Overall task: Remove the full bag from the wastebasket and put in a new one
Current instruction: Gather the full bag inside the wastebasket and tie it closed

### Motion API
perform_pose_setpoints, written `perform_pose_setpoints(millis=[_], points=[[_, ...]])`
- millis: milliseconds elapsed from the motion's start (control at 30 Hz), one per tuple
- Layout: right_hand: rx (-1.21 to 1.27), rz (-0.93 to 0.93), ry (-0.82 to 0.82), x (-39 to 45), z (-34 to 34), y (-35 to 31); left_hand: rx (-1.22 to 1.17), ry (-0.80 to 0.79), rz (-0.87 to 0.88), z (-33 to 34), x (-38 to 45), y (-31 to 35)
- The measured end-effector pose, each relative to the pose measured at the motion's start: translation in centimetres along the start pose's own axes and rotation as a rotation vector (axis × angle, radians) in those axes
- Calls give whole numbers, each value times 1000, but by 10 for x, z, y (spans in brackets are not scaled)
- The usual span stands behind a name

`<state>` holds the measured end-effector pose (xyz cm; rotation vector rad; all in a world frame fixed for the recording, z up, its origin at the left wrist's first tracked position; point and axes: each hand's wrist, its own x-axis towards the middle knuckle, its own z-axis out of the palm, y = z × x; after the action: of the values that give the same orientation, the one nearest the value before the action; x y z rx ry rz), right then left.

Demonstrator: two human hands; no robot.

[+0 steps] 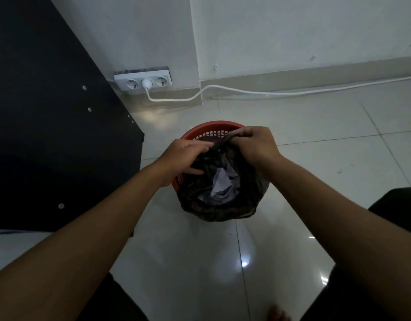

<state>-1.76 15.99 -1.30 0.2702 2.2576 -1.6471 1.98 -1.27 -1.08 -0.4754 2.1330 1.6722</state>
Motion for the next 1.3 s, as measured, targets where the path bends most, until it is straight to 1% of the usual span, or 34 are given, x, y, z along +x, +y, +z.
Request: perform_pose_setpoints(millis=[67,100,233,300,333,367,400,467,500,567,633,700,767,867,900,967,1033,1067,1133,1167,1200,1233,1300], points=[[74,-3,-55,-7,9,0,-141,-26,-84,5,-1,3],[106,-15,-97,-11,12,1,-201,-4,-114,8,0,6],[131,-109,-221,-23,17,10,-334,172,-198,16,8,7],[165,-163,-207,-27,16,13,-381,208,-196,18,10,7],[137,-197,-168,-29,16,15,-389,233,-186,18,12,7],[43,-231,-116,-32,16,16,-402,266,-177,19,13,9],[-112,-244,-62,-35,19,20,-424,303,-167,18,14,10],[-471,-205,0,-43,29,31,-487,360,-159,17,17,12],[-610,-170,18,-49,37,34,-516,371,-166,16,18,12],[-735,-134,43,-60,55,38,-547,359,-184,16,21,13],[-770,-158,69,-65,69,41,-550,328,-193,16,21,15],[-706,-205,102,-62,73,46,-518,307,-170,14,17,17],[-559,-177,60,-54,65,48,-417,284,-109,9,12,17],[-303,-3,-99,-36,37,38,-212,218,-2,-2,4,9],[-203,69,-109,-32,28,31,-156,194,21,-5,1,5],[12,166,-22,-20,13,19,-63,135,59,-7,-5,-3],[221,259,78,-10,6,11,6,31,108,-5,-13,-6],[311,313,80,-7,7,7,64,-41,147,-3,-15,-8],[447,393,29,-5,12,5,282,-152,252,4,-17,-11],[486,411,-3,-6,14,4,412,-140,307,9,-16,-14],[517,415,-29,-7,15,4,515,-90,361,13,-14,-19],[536,407,-64,-7,16,5,553,-26,404,17,-12,-24],[534,356,-156,-7,14,9,486,90,425,21,-9,-29]])
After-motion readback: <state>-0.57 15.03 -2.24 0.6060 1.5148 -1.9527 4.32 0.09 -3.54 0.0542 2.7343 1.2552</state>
